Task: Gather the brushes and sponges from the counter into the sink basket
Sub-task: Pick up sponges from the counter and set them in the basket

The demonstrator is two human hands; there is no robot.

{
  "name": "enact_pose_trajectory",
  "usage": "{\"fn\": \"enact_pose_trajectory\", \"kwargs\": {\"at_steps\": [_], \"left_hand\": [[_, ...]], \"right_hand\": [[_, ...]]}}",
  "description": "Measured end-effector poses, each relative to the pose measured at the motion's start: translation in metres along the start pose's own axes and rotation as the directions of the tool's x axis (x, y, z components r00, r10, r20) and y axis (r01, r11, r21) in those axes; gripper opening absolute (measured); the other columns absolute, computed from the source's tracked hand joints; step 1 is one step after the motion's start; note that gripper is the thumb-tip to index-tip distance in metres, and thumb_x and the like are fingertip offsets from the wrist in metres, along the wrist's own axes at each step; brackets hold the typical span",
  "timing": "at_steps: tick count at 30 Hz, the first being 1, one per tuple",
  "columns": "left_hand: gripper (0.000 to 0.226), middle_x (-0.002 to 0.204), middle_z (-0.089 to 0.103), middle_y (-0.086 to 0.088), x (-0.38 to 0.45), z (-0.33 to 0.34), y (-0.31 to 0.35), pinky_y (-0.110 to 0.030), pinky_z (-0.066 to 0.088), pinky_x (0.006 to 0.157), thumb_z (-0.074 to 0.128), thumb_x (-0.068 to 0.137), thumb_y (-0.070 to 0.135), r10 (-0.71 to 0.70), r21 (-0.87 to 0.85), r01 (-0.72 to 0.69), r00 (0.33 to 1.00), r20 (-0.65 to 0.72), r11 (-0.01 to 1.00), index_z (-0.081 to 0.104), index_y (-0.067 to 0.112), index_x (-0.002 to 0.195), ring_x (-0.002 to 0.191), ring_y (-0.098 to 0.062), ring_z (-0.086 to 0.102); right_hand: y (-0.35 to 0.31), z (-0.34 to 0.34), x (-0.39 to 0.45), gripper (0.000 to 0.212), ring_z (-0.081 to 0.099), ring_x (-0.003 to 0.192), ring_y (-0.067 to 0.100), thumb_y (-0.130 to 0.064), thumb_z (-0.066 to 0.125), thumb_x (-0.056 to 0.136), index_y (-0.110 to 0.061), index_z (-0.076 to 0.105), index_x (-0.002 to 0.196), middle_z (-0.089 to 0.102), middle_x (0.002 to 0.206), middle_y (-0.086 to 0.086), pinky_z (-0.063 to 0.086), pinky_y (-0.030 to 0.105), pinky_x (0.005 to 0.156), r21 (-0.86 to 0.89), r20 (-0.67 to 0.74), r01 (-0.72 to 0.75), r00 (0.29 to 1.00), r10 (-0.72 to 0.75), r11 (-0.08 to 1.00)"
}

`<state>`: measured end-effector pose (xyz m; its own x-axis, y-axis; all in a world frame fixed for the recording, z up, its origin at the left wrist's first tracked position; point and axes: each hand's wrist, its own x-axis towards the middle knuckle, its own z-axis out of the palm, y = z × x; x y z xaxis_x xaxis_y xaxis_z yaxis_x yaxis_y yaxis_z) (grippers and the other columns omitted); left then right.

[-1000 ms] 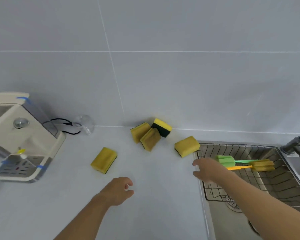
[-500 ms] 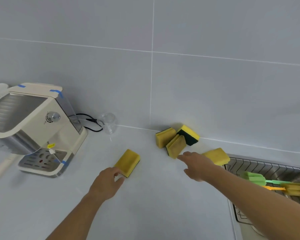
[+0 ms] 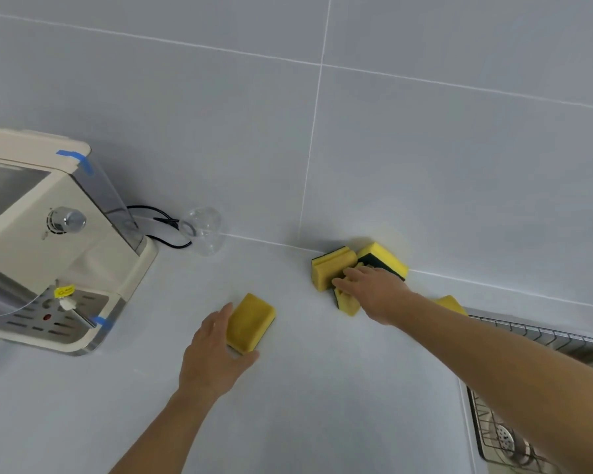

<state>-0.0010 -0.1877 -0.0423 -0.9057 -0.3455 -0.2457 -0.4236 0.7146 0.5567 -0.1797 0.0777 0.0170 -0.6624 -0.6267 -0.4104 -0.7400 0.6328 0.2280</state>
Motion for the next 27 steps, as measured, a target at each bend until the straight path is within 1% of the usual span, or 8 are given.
{"fn": "enact_pose_trajectory", "kwargs": {"at_steps": [4, 9, 13, 16, 20, 22, 25, 27], "left_hand": [[0.106, 0.150, 0.031, -0.001, 0.006, 0.008, 0.003, -0.042, 0.044, 0.099, 0.074, 0.072, 0.050, -0.045, -0.014, 0.045, 0.999, 0.011, 0.999, 0.009, 0.028, 0.151, 0.130, -0.025, 0.041], [0.103, 0.146, 0.037, -0.004, 0.011, 0.016, 0.005, -0.044, 0.046, 0.097, 0.077, 0.069, 0.049, -0.115, -0.047, 0.116, 0.993, 0.021, 0.992, 0.017, 0.022, 0.149, 0.125, -0.028, 0.047], [0.089, 0.129, 0.051, -0.006, 0.013, 0.019, 0.010, -0.045, 0.049, 0.088, 0.078, 0.068, 0.043, -0.158, -0.058, 0.157, 0.987, -0.017, 0.986, 0.030, 0.018, 0.139, 0.111, -0.032, 0.055], [0.078, 0.123, 0.052, -0.007, 0.013, 0.020, 0.011, -0.044, 0.050, 0.085, 0.076, 0.069, 0.034, -0.153, -0.083, 0.150, 0.987, -0.038, 0.985, 0.035, 0.019, 0.134, 0.104, -0.031, 0.057], [0.072, 0.124, 0.046, -0.003, 0.011, 0.020, 0.010, -0.038, 0.050, 0.080, 0.074, 0.072, 0.029, -0.146, -0.186, 0.135, 0.988, -0.052, 0.973, 0.037, 0.023, 0.134, 0.100, -0.025, 0.056], [0.070, 0.122, 0.045, -0.001, 0.007, 0.018, 0.010, -0.035, 0.047, 0.077, 0.074, 0.073, 0.027, -0.149, -0.221, 0.132, 0.987, -0.064, 0.966, 0.039, 0.024, 0.133, 0.092, -0.020, 0.052], [0.072, 0.117, 0.042, 0.003, 0.000, 0.016, 0.010, -0.033, 0.045, 0.078, 0.075, 0.073, 0.027, -0.150, -0.274, 0.128, 0.987, -0.059, 0.953, 0.039, 0.024, 0.135, 0.092, -0.015, 0.047], [0.075, 0.118, 0.043, 0.003, -0.005, 0.014, 0.011, -0.032, 0.044, 0.080, 0.075, 0.072, 0.029, -0.143, -0.293, 0.120, 0.988, -0.057, 0.948, 0.038, 0.024, 0.137, 0.094, -0.014, 0.046]], "right_hand": [[0.001, 0.011, 0.017, 0.071, 0.045, 0.130, 0.026, -0.014, 0.062, 0.090, -0.026, 0.029, 0.151, 0.044, 0.143, 0.003, 0.040, 0.040, 0.106, -0.041, -0.012, 0.037, 0.999, -0.037, 0.998], [0.002, 0.015, 0.029, 0.056, 0.051, 0.120, 0.025, -0.015, 0.063, 0.089, -0.021, 0.043, 0.141, 0.053, 0.130, 0.003, 0.042, 0.039, 0.104, -0.073, -0.007, 0.059, 0.998, -0.059, 0.996], [0.003, 0.018, 0.032, 0.045, 0.054, 0.119, 0.025, -0.015, 0.063, 0.089, -0.020, 0.050, 0.132, 0.061, 0.124, 0.002, 0.041, 0.039, 0.105, -0.070, 0.000, 0.067, 0.998, -0.067, 0.995], [0.002, 0.015, 0.027, 0.046, 0.056, 0.115, 0.025, -0.012, 0.062, 0.089, -0.019, 0.048, 0.132, 0.063, 0.119, 0.003, 0.041, 0.037, 0.104, -0.059, -0.002, 0.074, 0.997, -0.074, 0.996], [-0.005, 0.009, 0.014, 0.051, 0.056, 0.110, 0.024, -0.011, 0.058, 0.090, -0.023, 0.043, 0.137, 0.061, 0.117, 0.000, 0.040, 0.035, 0.101, 0.062, -0.068, 0.080, 0.995, -0.076, 0.995], [-0.009, 0.007, 0.006, 0.047, 0.057, 0.106, 0.023, -0.015, 0.058, 0.091, -0.024, 0.044, 0.135, 0.061, 0.114, -0.001, 0.042, 0.035, 0.097, 0.148, -0.112, 0.078, 0.992, -0.061, 0.986], [-0.014, 0.003, -0.009, 0.039, 0.058, 0.096, 0.021, -0.025, 0.058, 0.090, -0.024, 0.048, 0.128, 0.061, 0.107, -0.001, 0.048, 0.034, 0.086, 0.301, -0.139, 0.018, 0.990, 0.025, 0.953], [-0.017, 0.000, -0.022, 0.038, 0.058, 0.092, 0.020, -0.028, 0.060, 0.089, -0.024, 0.049, 0.125, 0.060, 0.104, -0.001, 0.050, 0.033, 0.081, 0.446, -0.122, -0.058, 0.985, 0.125, 0.893]]}}
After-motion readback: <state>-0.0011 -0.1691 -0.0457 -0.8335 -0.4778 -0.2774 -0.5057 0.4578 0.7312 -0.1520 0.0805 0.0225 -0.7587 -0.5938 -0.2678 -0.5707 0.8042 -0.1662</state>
